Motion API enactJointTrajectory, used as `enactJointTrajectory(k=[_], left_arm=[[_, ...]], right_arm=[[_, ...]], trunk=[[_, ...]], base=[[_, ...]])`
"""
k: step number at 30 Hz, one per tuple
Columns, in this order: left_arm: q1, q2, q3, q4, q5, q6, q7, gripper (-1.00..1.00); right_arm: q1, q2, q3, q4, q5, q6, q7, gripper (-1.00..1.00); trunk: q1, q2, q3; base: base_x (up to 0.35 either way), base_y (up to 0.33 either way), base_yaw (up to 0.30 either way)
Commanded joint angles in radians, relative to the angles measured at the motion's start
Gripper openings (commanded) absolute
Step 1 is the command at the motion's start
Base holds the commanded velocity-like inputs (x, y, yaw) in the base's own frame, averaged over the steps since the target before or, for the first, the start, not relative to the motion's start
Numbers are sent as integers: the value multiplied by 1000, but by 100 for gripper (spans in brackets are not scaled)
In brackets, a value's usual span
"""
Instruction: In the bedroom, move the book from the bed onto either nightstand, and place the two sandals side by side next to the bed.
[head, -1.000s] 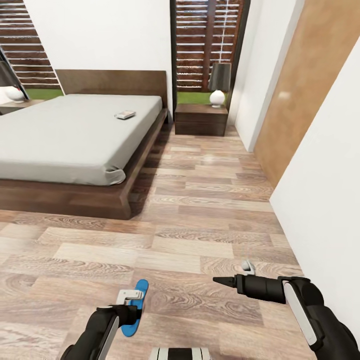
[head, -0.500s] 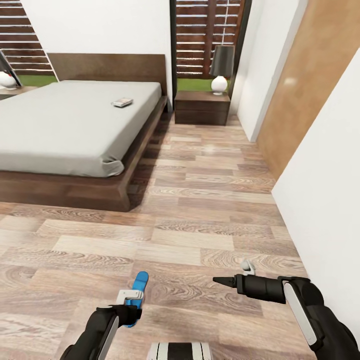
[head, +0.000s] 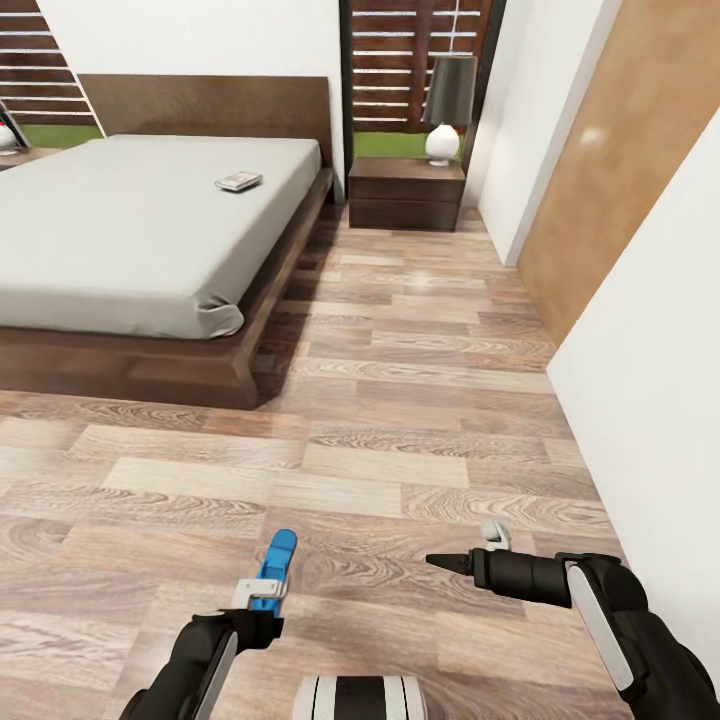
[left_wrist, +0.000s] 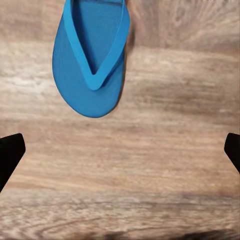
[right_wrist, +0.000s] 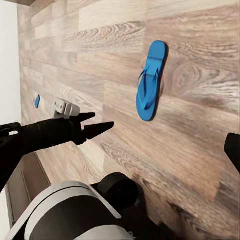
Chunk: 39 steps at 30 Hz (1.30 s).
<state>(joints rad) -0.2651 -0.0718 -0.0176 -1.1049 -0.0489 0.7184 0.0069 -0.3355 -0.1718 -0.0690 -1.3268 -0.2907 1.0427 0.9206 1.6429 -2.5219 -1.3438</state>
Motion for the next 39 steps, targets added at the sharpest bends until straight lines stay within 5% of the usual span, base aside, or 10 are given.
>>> enactJointTrajectory(k=[1,39], left_arm=[[0,0,-1,-2,-5,5,1,100],[0,0,-1,-5,-6,3,1,100]], right_arm=[[0,0,-1,0,4,3,6,100],[0,0,-1,-2,3,4,6,100]], trunk=[[0,0,-1],[0,-1,-5]], base=[[0,0,0],[126,0,0]])
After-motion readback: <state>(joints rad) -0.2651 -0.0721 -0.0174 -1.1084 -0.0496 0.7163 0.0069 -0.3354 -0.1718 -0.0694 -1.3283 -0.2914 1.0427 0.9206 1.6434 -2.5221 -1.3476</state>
